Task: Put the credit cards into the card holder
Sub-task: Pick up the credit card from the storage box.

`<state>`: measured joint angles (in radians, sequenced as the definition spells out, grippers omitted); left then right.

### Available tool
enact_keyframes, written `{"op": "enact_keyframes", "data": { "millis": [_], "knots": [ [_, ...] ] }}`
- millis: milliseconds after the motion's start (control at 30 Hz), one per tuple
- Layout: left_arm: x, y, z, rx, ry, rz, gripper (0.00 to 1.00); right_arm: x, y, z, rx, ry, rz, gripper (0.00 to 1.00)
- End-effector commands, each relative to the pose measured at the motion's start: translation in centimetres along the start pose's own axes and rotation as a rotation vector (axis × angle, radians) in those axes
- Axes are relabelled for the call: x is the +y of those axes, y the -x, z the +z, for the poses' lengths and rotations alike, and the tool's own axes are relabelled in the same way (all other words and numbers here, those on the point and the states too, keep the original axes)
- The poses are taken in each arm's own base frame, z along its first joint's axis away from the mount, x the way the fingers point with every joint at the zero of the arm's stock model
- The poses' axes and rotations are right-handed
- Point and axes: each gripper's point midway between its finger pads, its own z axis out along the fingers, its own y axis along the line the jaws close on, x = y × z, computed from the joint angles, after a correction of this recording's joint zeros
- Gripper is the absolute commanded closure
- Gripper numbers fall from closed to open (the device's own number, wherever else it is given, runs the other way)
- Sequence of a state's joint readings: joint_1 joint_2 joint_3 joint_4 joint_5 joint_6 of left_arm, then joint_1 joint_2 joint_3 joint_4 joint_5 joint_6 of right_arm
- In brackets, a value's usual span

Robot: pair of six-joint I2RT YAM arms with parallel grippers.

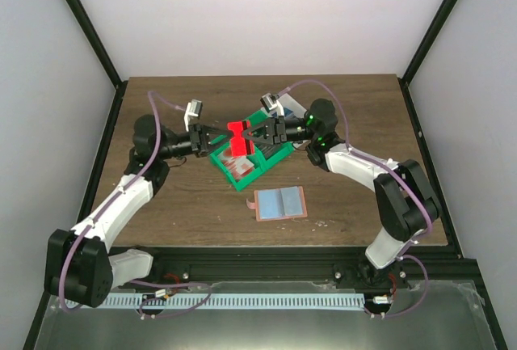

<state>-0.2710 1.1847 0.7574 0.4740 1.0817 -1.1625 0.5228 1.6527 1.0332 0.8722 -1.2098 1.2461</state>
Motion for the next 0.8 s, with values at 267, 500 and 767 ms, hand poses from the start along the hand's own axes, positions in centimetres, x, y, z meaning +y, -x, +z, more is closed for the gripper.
{"op": "enact_keyframes", "data": {
  "millis": [267, 500, 767],
  "knots": [
    [1.8, 1.7, -1.2, -0.05, 0.027, -0.02, 0.98, -1.7, 2.1, -0.1, -0.054, -0.033, 0.023, 0.95],
    [2.3, 1.8, -1.1, -0.043, 0.022, -0.036, 0.97, -2.4, 2.2, 1.2, -0.009, -0.026, 0.022, 0.73],
    [2.7, 1.8, -0.9, -0.033, 0.019, -0.044, 0.96, -3.6, 2.2, 2.3, 0.011, -0.036, 0.043, 0.75]
  ]
}}
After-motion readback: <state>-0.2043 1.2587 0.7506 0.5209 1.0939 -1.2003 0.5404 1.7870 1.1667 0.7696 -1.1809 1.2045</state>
